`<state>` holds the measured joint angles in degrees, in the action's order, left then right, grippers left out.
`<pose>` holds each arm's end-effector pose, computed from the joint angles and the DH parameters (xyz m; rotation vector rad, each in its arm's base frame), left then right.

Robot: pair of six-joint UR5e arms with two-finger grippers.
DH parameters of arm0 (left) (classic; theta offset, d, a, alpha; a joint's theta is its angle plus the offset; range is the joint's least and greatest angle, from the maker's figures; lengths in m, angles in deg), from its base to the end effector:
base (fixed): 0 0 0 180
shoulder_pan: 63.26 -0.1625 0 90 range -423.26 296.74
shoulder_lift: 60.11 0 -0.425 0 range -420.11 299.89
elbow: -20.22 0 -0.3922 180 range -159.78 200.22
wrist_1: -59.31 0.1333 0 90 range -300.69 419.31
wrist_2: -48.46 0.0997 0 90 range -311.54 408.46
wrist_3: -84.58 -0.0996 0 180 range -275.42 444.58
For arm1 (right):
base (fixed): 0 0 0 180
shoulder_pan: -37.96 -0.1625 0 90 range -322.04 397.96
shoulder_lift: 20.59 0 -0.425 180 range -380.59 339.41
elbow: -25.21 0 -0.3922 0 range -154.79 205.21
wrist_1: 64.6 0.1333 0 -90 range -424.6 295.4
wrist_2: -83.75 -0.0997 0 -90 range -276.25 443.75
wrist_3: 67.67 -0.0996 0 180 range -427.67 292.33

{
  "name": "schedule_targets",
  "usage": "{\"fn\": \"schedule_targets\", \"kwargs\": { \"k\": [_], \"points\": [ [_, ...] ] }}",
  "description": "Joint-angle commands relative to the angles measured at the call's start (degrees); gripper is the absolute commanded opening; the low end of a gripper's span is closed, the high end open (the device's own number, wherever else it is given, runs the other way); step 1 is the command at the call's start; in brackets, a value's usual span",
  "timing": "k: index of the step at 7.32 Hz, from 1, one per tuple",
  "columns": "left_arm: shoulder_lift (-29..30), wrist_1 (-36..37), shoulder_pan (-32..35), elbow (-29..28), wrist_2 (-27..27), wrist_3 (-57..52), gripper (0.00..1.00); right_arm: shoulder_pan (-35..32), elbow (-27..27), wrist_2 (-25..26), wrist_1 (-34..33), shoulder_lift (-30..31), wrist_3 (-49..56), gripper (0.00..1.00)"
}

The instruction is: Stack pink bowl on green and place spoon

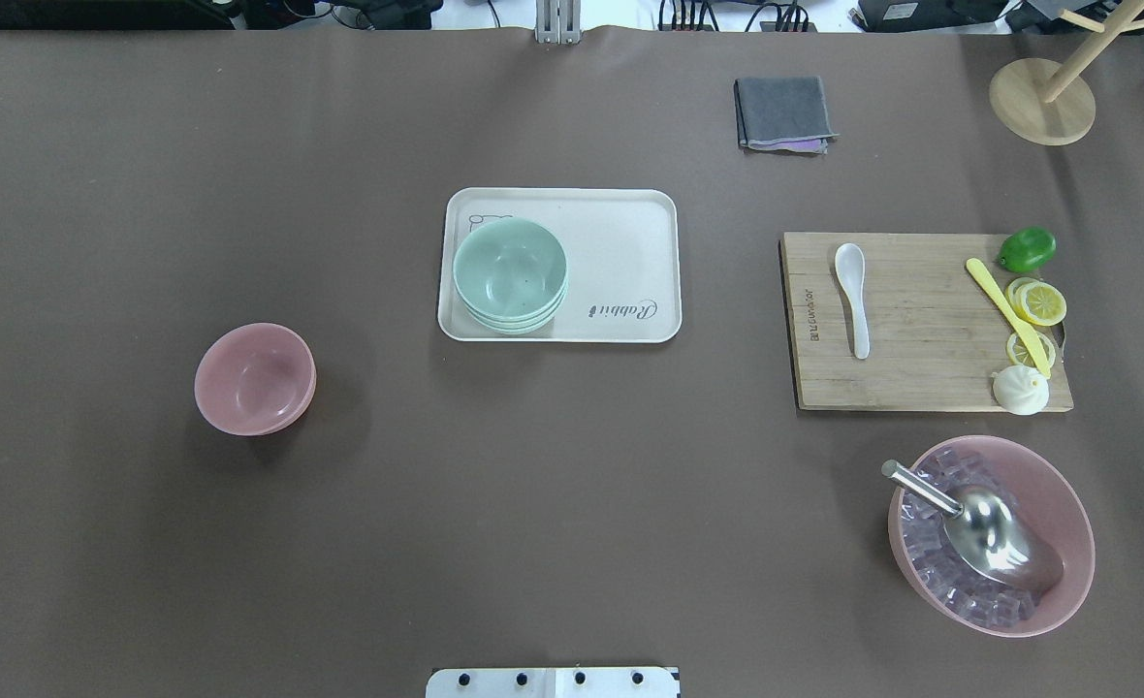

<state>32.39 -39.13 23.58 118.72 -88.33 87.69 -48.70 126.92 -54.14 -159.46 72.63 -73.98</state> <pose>-0.0319 -0.5228 0.5434 0.2755 0.8249 0.1393 0.0321 -0.4704 0.5893 -0.0109 -0.8376 0.0223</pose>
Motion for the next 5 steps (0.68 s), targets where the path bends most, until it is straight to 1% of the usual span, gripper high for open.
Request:
{"fn": "schedule_targets", "kwargs": {
  "k": [1, 2, 3, 4, 5],
  "points": [
    [4.0, -0.2, -1.3, 0.8, -1.8, 10.0, 0.98, 0.1, 0.1, 0.0, -0.1, -0.4, -0.1, 1.0],
    [4.4, -0.2, -5.9, 1.6, -6.3, 18.8, 0.98, 0.6, 0.1, 0.3, -0.1, -0.6, -0.6, 1.0],
    [4.4, -0.9, -10.7, 4.2, -5.8, 24.3, 0.98, 0.6, 0.0, 0.9, -0.1, -0.8, -0.6, 1.0],
    [4.4, -1.1, -14.6, 7.0, -4.9, 31.3, 0.98, 0.6, 0.2, 0.3, 0.0, -0.9, -0.6, 1.0],
    [4.0, -4.6, -19.4, 9.3, -1.5, 40.0, 0.97, 0.6, 0.1, 0.1, -0.1, -0.9, -0.6, 1.0]
  ]
}}
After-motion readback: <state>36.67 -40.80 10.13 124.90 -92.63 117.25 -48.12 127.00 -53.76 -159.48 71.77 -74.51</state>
